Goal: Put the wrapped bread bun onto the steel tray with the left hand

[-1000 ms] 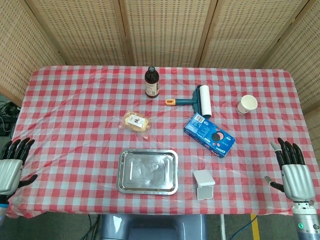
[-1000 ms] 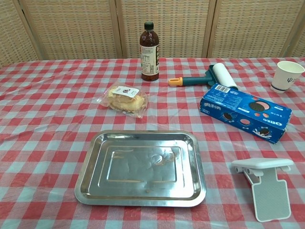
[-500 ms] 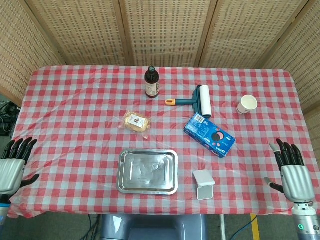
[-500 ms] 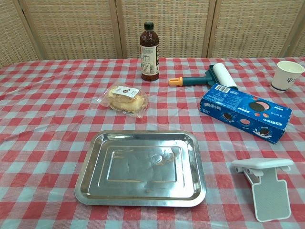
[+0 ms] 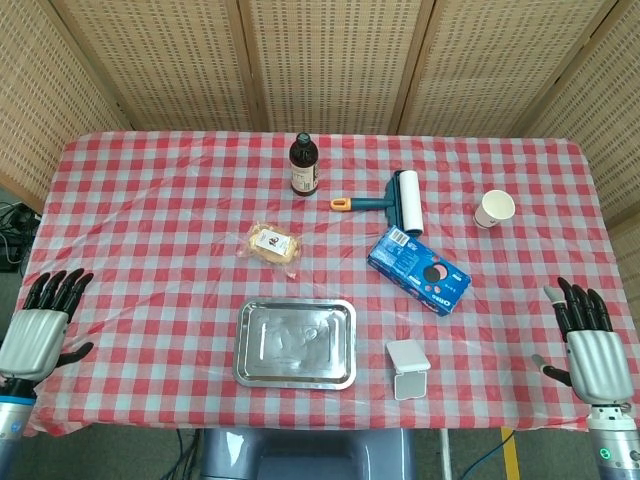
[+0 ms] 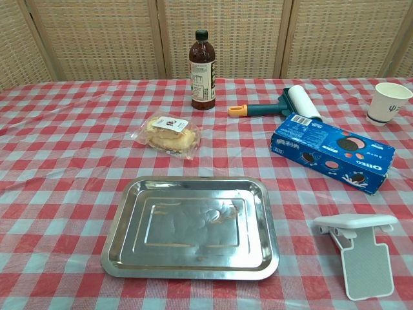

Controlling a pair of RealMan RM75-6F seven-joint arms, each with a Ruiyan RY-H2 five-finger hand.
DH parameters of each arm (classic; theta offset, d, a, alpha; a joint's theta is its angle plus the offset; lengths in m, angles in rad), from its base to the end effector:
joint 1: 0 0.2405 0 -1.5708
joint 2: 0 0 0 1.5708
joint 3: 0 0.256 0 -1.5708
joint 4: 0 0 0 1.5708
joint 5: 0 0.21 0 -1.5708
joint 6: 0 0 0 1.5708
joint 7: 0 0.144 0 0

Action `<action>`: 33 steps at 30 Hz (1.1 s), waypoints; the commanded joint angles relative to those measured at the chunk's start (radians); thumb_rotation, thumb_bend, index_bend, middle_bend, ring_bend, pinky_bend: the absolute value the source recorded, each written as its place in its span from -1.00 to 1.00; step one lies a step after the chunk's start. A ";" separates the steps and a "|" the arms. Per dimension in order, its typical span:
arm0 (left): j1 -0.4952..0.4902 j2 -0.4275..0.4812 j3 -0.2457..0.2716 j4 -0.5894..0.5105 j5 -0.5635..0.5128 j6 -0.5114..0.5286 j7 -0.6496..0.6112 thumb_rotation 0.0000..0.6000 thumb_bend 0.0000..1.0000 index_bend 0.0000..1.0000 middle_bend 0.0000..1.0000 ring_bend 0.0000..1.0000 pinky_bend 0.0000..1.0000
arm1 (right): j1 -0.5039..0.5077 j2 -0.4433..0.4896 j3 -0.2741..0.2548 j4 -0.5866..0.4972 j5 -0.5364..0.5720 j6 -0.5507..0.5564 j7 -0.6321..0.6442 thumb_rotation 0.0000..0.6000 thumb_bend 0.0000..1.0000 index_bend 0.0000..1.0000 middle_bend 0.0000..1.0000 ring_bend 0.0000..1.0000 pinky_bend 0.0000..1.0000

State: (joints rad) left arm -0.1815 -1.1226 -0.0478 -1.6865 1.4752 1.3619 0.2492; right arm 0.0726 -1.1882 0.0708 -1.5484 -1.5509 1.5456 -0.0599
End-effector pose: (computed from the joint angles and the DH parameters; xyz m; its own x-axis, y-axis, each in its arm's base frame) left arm -0.2861 0.2066 0.1354 0.5508 0.0790 0.8309 0.8335 -0.1045 -0.5426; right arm -0.3079 -0.1815 0.1508 0.4431 0.0766 0.8932 -0.8937 -0.0408 0.4469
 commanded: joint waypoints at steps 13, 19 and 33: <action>-0.383 -0.163 -0.197 0.113 -0.177 -0.389 0.130 1.00 -0.71 -0.99 -1.00 -1.00 -0.91 | 0.031 -0.025 -0.010 0.027 0.006 -0.067 0.001 1.00 -1.00 -1.00 -1.00 -1.00 -1.00; -0.533 -0.280 -0.223 0.211 -0.291 -0.518 0.283 1.00 -0.71 -0.95 -1.00 -1.00 -0.88 | 0.041 -0.030 -0.010 0.042 0.013 -0.090 0.033 1.00 -1.00 -1.00 -1.00 -1.00 -1.00; -0.798 -0.498 -0.263 0.389 -0.661 -0.672 0.484 1.00 -0.67 -0.87 -1.00 -1.00 -0.83 | 0.054 -0.023 -0.001 0.062 0.032 -0.112 0.118 1.00 -1.00 -1.00 -1.00 -1.00 -1.00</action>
State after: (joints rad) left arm -0.9212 -1.5788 -0.3012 -1.3403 0.8808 0.7190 0.6849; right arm 0.1257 -1.2129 0.0685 -1.4874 -1.5215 1.4348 0.0529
